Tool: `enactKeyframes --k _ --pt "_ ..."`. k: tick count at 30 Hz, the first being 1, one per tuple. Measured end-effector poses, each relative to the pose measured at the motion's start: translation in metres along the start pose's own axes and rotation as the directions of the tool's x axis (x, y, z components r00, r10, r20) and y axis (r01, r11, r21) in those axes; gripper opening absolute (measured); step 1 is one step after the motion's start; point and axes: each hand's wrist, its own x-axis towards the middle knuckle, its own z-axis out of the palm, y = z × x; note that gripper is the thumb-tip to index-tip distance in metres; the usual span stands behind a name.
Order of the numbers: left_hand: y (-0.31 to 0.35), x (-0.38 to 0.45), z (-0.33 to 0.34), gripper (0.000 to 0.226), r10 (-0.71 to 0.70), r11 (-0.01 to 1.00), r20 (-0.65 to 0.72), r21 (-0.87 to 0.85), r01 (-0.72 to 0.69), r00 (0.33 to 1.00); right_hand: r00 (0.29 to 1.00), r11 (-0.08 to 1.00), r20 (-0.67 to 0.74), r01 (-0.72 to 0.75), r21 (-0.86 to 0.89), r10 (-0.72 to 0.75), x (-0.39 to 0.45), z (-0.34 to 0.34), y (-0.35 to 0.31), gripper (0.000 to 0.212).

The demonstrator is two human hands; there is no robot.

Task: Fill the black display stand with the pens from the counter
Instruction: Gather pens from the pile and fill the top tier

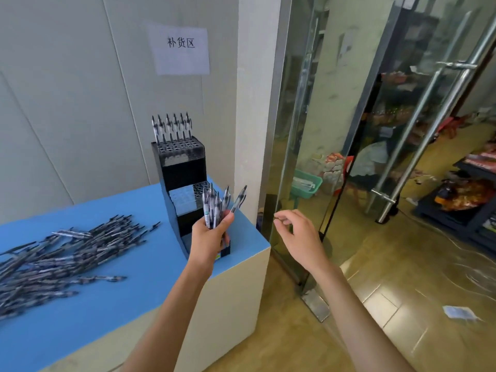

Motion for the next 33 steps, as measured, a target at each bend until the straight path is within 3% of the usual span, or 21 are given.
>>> enactKeyframes --k 6,10,17,21,29,33 --pt "0.012 0.054 0.002 0.019 0.019 1.000 -0.160 -0.018 -0.022 0.987 0.992 0.992 0.064 0.109 0.064 -0.113 0.092 0.012 -0.010 0.026" --pt "0.023 0.079 -0.006 0.021 0.060 0.998 -0.253 -0.004 -0.063 0.966 0.975 0.955 0.140 0.128 0.269 -0.170 0.134 0.026 -0.037 0.023" --pt "0.039 0.100 -0.022 0.021 0.120 0.993 -0.365 0.032 -0.116 0.923 0.938 0.784 0.293 -0.038 0.620 -0.186 0.192 0.060 -0.083 0.013" --pt "0.047 0.107 -0.028 0.024 0.148 0.989 -0.403 0.068 -0.132 0.903 0.898 0.711 0.374 -0.106 0.695 -0.232 0.213 0.075 -0.097 0.013" --pt "0.063 0.127 -0.037 0.026 0.169 0.985 -0.504 0.058 -0.162 0.847 0.835 0.433 0.498 -0.369 0.822 -0.235 0.242 0.091 -0.126 0.012" --pt "0.069 0.134 -0.044 0.023 0.190 0.981 -0.517 0.074 -0.178 0.835 0.892 0.352 0.422 -0.347 0.869 -0.161 0.256 0.100 -0.144 0.011"
